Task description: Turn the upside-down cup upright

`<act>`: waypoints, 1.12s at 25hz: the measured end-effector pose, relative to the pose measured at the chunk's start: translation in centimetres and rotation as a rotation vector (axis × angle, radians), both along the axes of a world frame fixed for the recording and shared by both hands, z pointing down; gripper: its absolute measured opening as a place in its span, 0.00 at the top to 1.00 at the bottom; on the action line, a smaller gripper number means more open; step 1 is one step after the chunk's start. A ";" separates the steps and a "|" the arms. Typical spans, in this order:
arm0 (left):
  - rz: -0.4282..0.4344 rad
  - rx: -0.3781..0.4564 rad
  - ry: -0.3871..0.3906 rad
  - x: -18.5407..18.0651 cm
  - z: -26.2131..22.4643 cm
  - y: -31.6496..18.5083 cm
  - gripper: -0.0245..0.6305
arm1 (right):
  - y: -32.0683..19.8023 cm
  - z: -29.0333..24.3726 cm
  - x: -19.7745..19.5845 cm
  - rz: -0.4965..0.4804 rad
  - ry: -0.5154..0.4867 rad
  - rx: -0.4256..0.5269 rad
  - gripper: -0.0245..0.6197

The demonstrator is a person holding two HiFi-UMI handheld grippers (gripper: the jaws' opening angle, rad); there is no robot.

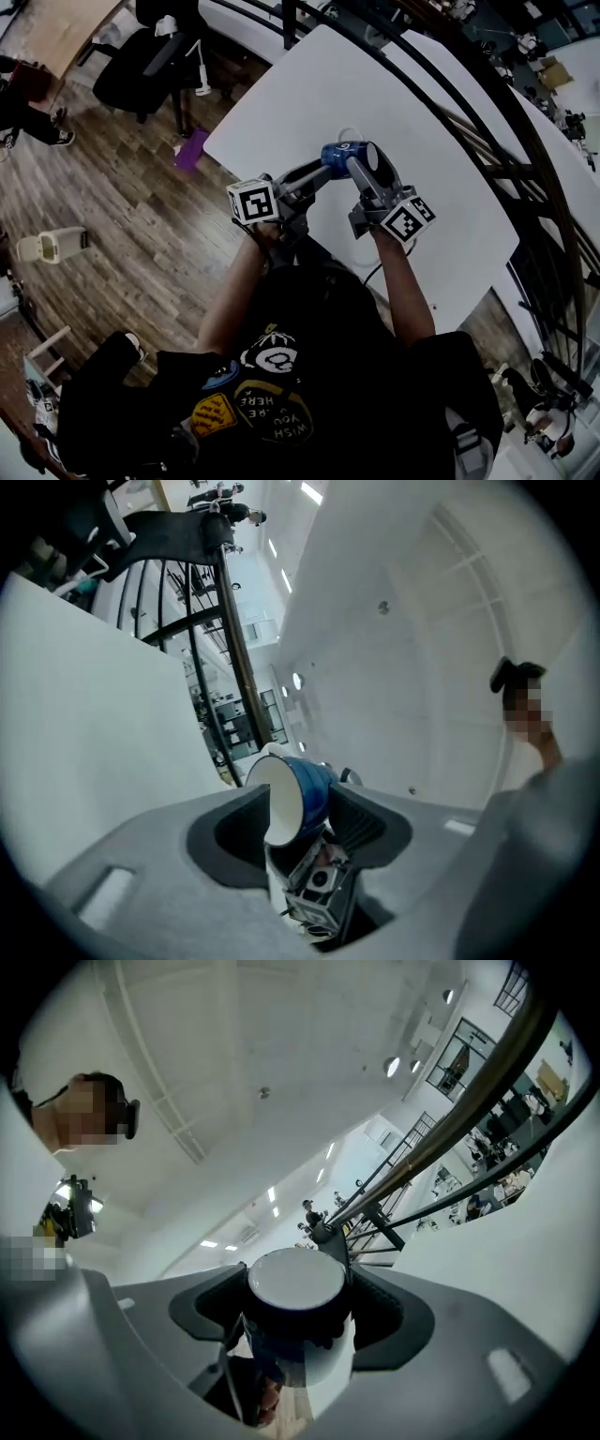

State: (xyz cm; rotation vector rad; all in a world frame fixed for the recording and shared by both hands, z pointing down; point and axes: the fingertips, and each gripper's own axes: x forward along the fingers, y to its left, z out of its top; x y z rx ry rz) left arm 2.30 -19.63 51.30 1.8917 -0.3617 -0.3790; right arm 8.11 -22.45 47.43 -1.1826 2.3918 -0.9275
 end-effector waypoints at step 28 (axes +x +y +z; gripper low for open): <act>0.463 0.609 -0.463 5.2 -4.1 5.9 0.91 | 6.4 2.5 1.5 -0.454 0.282 0.126 0.40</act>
